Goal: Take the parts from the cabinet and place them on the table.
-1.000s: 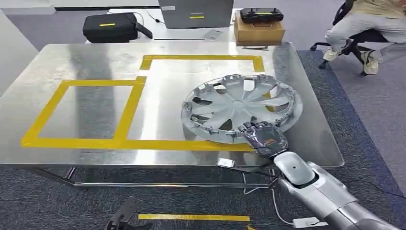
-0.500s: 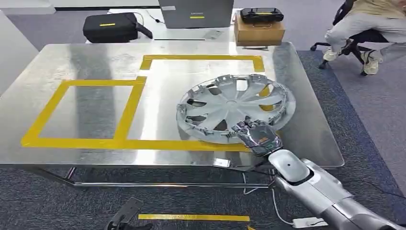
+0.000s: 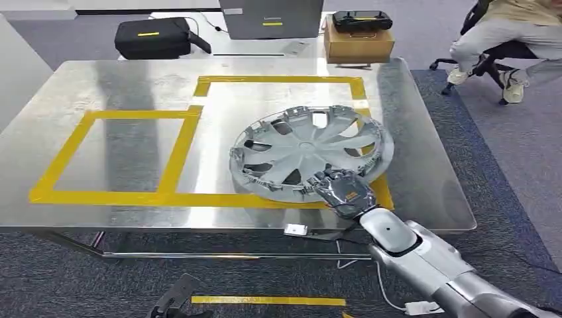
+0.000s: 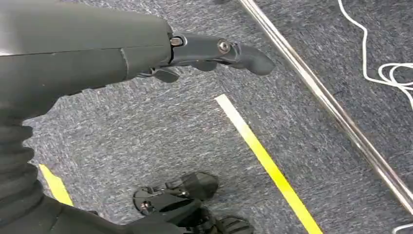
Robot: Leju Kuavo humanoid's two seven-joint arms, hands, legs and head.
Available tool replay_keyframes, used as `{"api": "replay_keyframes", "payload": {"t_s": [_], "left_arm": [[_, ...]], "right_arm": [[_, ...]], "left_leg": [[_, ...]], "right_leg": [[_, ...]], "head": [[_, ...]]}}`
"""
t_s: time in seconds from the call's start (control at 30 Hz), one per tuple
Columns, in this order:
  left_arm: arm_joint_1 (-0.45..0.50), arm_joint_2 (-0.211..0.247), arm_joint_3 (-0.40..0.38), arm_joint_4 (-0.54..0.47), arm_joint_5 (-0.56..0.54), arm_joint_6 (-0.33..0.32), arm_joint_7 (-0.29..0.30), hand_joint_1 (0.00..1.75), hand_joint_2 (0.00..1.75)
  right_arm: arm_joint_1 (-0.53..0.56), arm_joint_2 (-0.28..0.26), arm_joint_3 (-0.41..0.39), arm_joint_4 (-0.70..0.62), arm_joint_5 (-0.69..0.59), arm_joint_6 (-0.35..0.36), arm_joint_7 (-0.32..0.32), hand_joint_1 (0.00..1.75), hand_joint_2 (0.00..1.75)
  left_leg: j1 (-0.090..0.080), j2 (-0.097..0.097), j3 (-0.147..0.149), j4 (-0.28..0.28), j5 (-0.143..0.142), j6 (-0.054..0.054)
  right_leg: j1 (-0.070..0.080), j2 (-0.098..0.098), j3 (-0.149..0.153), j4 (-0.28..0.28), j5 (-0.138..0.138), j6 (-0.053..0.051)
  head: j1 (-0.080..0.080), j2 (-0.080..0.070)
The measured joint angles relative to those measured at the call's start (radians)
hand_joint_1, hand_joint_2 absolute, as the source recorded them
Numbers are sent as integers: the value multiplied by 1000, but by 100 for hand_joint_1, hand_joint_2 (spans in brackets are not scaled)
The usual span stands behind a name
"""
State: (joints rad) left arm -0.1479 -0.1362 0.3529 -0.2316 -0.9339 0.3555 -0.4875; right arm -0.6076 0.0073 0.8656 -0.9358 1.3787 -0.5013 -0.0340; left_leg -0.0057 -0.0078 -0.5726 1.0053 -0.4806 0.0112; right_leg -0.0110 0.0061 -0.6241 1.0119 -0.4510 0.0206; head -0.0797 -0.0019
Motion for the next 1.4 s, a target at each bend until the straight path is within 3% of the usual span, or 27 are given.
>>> {"api": "replay_keyframes", "payload": {"t_s": [0.53, 1.4], "left_arm": [[4, 0, -4, 0, -7, -4, 4, 0, 175], [21, 13, -24, 0, -8, -10, -1, 0, 175]], "right_arm": [[-15, 8, 5, 61, -24, -22, 10, 143, 175], [-72, -10, -81, 287, -74, -106, -6, 143, 175]], "left_leg": [[0, 0, 0, 0, 0, 0], [0, 0, 1, 1, 0, 0]], "right_leg": [[0, 0, 0, 0, 0, 0], [0, 0, 1, 0, 0, 0]], "head": [[0, 0], [0, 0]]}}
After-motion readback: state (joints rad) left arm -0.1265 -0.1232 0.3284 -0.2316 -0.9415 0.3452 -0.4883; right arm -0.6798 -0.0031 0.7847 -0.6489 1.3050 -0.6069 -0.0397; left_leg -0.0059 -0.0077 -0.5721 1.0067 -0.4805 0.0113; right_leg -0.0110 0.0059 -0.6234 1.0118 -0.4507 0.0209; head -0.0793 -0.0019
